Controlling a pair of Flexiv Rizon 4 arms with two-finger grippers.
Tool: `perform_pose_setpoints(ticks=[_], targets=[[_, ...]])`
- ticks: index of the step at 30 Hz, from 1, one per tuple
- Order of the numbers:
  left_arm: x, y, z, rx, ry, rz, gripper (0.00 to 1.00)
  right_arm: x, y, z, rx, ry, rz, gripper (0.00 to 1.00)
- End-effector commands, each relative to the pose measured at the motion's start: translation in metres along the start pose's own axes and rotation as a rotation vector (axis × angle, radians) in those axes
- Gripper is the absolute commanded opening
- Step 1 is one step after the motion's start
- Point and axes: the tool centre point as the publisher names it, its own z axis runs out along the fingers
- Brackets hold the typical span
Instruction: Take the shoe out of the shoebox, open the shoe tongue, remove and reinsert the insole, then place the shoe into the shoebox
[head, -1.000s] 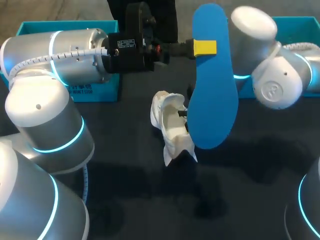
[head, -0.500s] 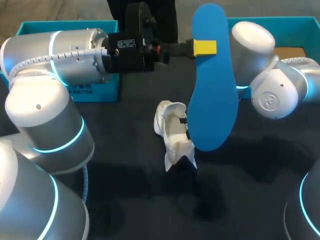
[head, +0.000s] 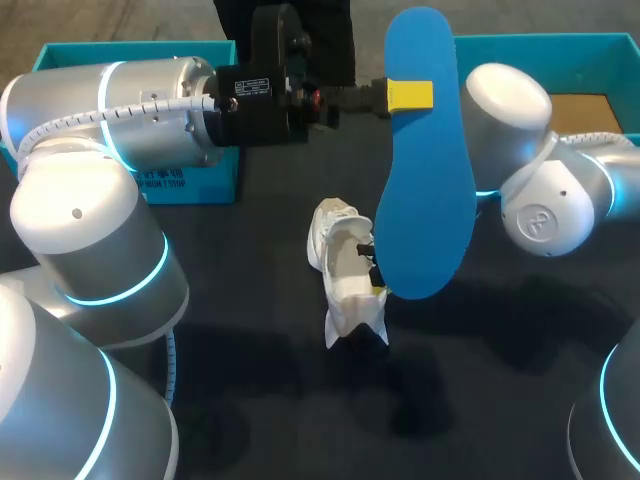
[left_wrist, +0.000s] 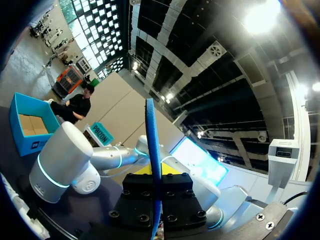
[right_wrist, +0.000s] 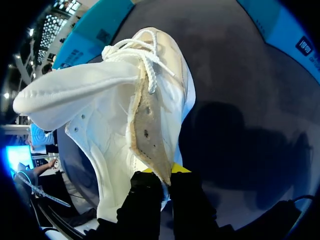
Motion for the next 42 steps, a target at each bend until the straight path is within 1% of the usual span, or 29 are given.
perform_pose_setpoints(ticks=[1, 7, 12, 13, 14, 15, 19, 23, 29, 33, 42], targets=[[0.0, 0.002, 0.0, 0.002, -0.001, 0.0, 0.0, 0.004, -0.004, 0.001, 0.002, 0.003, -0.001, 0.0], [0.0, 0.002, 0.0, 0.002, -0.001, 0.0, 0.0, 0.013, -0.012, 0.003, 0.001, 0.01, -0.011, 0.0], [0.0, 0.002, 0.0, 0.002, -0.001, 0.0, 0.0, 0.013, -0.013, 0.005, 0.005, 0.009, -0.004, 0.0], [0.0, 0.002, 0.0, 0.002, -0.001, 0.0, 0.0, 0.012, -0.013, 0.005, 0.004, 0.012, -0.005, 0.04], [0.0, 0.002, 0.0, 0.002, -0.001, 0.0, 0.0, 0.012, -0.012, 0.005, 0.001, 0.013, -0.008, 0.42], [0.0, 0.002, 0.0, 0.002, -0.001, 0.0, 0.0, 0.012, -0.011, 0.003, 0.003, 0.012, -0.009, 1.0], [0.0, 0.002, 0.0, 0.002, -0.001, 0.0, 0.0, 0.017, -0.012, -0.01, 0.006, 0.034, -0.036, 1.0], [0.0, 0.002, 0.0, 0.002, -0.001, 0.0, 0.0, 0.023, -0.017, -0.03, 0.005, 0.054, -0.062, 1.0], [0.0, 0.002, 0.0, 0.002, -0.001, 0.0, 0.0, 0.021, -0.025, -0.061, -0.041, 0.078, -0.085, 1.0], [0.0, 0.002, 0.0, 0.002, -0.001, 0.0, 0.0, 0.022, -0.024, -0.08, -0.058, 0.072, -0.152, 1.0], [0.0, 0.002, 0.0, 0.002, -0.001, 0.0, 0.0, 0.022, -0.024, -0.08, -0.058, 0.072, -0.152, 1.0]])
